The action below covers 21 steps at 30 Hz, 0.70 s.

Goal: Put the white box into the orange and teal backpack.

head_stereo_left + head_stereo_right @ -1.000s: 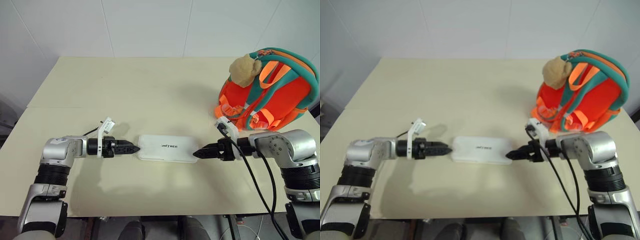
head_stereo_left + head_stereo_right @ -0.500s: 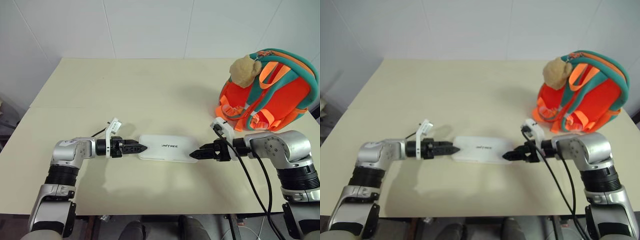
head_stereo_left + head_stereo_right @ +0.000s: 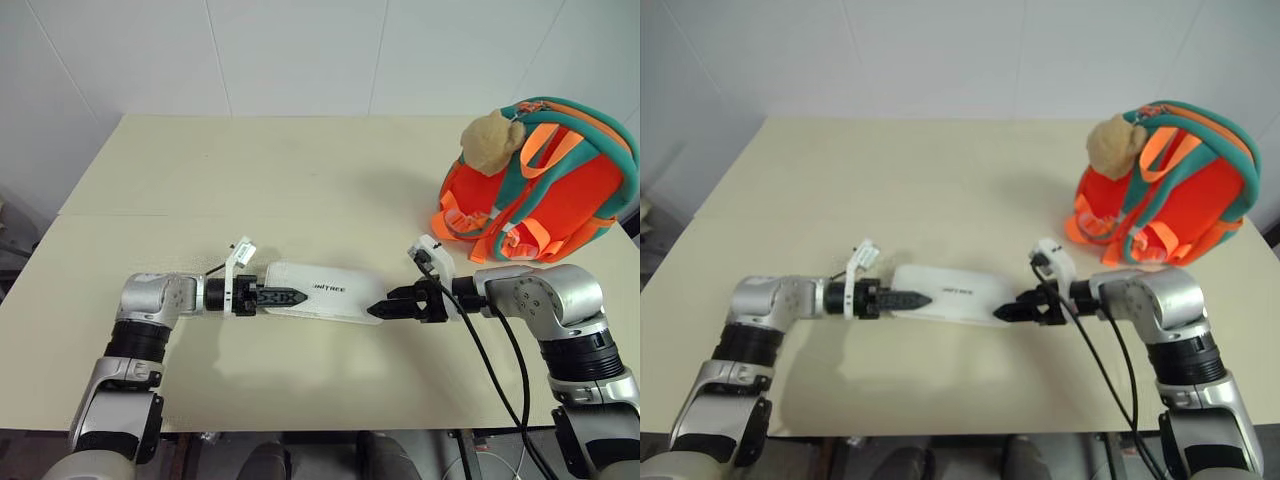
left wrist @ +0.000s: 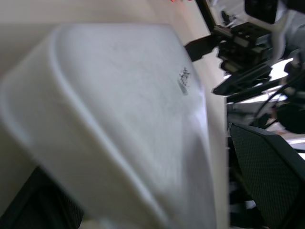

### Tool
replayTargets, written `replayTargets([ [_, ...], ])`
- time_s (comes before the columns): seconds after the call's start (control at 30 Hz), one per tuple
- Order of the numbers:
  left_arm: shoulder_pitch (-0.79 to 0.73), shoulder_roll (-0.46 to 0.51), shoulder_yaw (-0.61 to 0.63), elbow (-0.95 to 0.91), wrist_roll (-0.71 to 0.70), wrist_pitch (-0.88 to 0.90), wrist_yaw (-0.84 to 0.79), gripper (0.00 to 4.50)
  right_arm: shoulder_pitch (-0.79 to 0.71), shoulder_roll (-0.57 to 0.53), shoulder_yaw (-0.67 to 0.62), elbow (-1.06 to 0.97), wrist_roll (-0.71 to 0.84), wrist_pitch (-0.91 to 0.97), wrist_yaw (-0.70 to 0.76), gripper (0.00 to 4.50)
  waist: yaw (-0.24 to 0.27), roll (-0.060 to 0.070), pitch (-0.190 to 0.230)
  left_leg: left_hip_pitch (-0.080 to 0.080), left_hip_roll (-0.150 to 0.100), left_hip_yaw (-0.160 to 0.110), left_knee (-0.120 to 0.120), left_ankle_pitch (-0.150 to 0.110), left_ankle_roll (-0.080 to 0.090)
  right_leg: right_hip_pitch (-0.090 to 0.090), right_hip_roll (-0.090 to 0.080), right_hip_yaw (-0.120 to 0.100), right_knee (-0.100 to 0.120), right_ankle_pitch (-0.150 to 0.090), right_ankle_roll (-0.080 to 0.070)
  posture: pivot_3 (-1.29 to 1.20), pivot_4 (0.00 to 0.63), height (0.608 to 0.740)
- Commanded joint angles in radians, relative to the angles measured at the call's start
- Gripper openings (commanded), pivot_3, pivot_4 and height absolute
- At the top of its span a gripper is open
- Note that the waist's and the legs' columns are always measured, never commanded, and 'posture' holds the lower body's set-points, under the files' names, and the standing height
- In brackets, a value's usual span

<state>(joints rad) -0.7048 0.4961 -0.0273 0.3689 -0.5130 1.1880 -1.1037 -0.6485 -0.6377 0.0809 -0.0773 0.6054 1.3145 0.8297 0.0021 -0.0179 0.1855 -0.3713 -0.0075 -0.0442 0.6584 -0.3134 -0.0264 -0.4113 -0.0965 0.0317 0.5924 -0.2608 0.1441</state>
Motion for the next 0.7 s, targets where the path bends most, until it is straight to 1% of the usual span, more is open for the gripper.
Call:
replayTargets([
  [0.03,0.003,-0.030,-0.041,0.045,-0.027,0.087,0.001,4.47,-0.015,0.009,-0.002,-0.035,0.014,-0.015,-0.004,4.50,-0.001,0.000,0.000,0.000,0.000,0.000,0.000,0.000,0.000,0.000,0.000,0.000,-0.001,0.000,0.000,0.00,0.150,0.740],
  [0.17,-0.017,-0.018,-0.058,0.071,-0.025,0.092,-0.019,4.47,-0.007,0.003,0.003,-0.037,0.012,-0.028,0.002,4.50,-0.004,0.000,0.000,0.000,0.000,0.001,-0.001,0.000,0.000,-0.001,0.000,0.000,-0.001,0.000,0.000,0.00,0.150,0.740],
  [0.33,-0.050,0.005,-0.067,0.126,-0.018,0.083,-0.051,4.47,0.020,-0.033,0.012,-0.048,0.011,-0.056,0.030,4.50,-0.004,0.000,0.000,0.000,0.001,0.001,-0.001,0.000,0.000,-0.001,0.001,0.000,-0.001,0.000,0.000,0.00,0.150,0.740],
  [0.5,-0.070,0.003,-0.053,0.156,-0.032,0.101,-0.064,4.47,0.061,-0.073,0.022,-0.078,0.016,-0.080,0.062,4.50,-0.005,0.000,0.000,0.000,0.001,0.001,-0.002,0.000,0.000,-0.001,0.001,-0.001,-0.001,0.000,0.000,0.00,0.150,0.740],
  [0.6,-0.073,0.002,-0.047,0.153,-0.048,0.121,-0.074,3.92,0.077,-0.089,0.027,-0.087,0.015,-0.096,0.078,4.50,-0.005,0.000,0.000,0.000,0.001,0.002,-0.002,0.000,0.000,-0.002,0.001,-0.001,-0.001,0.000,0.000,0.00,0.150,0.740],
  [0.67,-0.073,0.009,-0.044,0.143,-0.062,0.142,-0.086,3.29,0.084,-0.098,0.028,-0.091,0.015,-0.103,0.089,4.50,-0.006,0.000,0.000,-0.001,0.001,0.002,-0.002,0.000,0.000,-0.002,0.001,0.000,-0.001,0.000,0.000,0.00,0.150,0.740],
  [0.7,-0.073,0.016,-0.044,0.135,-0.069,0.153,-0.094,2.90,0.088,-0.103,0.028,-0.093,0.015,-0.108,0.095,4.50,-0.007,0.000,0.000,-0.001,0.001,0.002,-0.002,0.000,0.000,-0.002,0.001,0.000,-0.001,0.000,0.000,0.00,0.150,0.740],
])
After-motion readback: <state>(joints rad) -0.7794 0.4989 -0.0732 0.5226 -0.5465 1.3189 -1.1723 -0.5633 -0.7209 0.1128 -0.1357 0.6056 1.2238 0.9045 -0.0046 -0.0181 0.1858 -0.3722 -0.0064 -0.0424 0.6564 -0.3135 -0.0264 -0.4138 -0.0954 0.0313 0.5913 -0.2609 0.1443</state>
